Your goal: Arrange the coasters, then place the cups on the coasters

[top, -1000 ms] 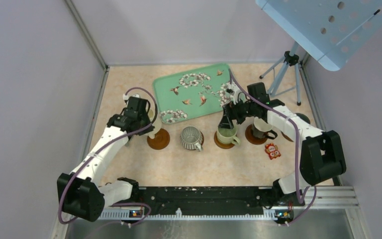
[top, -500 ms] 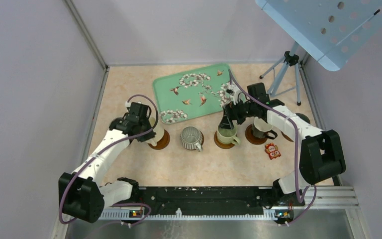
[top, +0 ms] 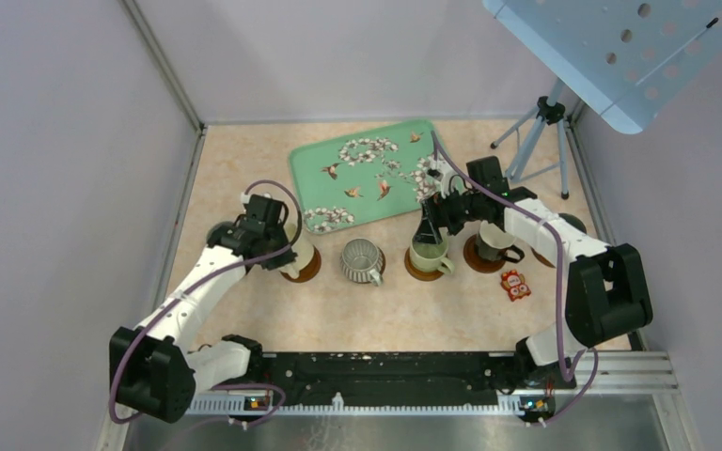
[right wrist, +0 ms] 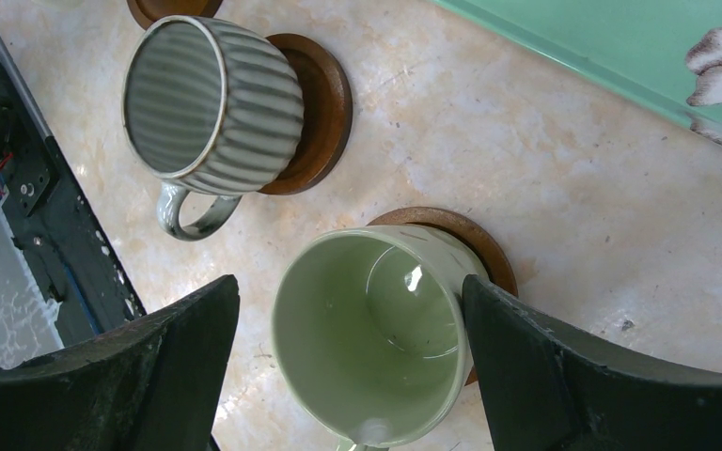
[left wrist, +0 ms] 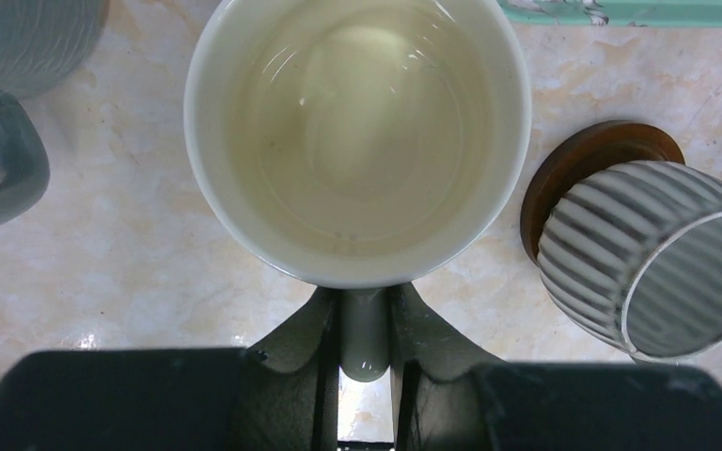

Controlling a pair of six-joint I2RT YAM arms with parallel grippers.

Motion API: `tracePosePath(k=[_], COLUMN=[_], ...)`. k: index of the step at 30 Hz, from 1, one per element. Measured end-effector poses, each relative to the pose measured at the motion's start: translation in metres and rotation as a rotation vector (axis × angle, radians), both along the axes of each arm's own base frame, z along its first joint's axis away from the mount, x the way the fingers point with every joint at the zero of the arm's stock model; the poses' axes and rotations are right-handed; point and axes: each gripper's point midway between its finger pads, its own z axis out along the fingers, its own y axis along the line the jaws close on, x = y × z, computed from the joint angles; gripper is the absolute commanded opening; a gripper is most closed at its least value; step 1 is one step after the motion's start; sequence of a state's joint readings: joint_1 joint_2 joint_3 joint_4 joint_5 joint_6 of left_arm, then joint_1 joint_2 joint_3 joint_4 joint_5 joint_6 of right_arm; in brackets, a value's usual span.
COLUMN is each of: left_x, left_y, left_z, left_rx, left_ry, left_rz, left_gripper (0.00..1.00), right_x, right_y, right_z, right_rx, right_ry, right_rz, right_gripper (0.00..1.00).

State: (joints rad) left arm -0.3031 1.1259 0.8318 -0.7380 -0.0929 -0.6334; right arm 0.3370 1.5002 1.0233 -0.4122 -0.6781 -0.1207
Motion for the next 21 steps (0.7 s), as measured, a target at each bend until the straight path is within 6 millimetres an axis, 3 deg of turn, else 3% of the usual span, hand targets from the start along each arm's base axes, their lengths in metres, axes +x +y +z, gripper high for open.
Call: tracePosePath(k=[6, 16, 21], left_x=[-0.002, -0.001, -0.006], left_y=[-0.006, -0.012, -0.012], left_z=[0.0, -0.006, -0.014], left_rx=[-0.008, -0.02, -0.02], left_ry=[0.001, -0.006, 0.01], left_rz=[-0.026, -0.048, -0.061], left_gripper=[0.0, 0.37, 0.44], right_x=[0.0, 0.0, 0.0], right_y=[0.0, 0.0, 0.0], right_z=[0.0, 0.0, 0.0], right_rx=[0.0, -0.001, -0.002], right_ry=[0.0, 0.0, 0.0], right_rz=[0.0, -0.001, -0.002], right_gripper=[0.87, 0.87, 0.87])
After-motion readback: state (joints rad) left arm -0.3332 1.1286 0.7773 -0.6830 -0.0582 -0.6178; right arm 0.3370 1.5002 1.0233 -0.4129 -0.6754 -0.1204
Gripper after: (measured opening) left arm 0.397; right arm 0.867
